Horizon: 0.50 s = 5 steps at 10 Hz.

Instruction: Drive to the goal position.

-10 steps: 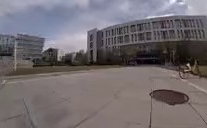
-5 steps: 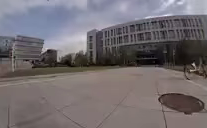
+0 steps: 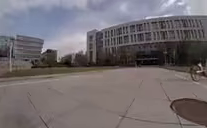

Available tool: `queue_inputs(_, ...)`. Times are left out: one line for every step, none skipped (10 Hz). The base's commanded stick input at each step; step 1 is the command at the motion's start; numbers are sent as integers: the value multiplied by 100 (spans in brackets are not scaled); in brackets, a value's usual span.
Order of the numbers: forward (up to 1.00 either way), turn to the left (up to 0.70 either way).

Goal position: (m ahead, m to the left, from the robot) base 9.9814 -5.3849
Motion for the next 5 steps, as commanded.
queue_inputs(70,0)
queue_inputs(70,0)
queue_inputs(70,0)
queue_inputs(70,0)
queue_inputs(70,0)
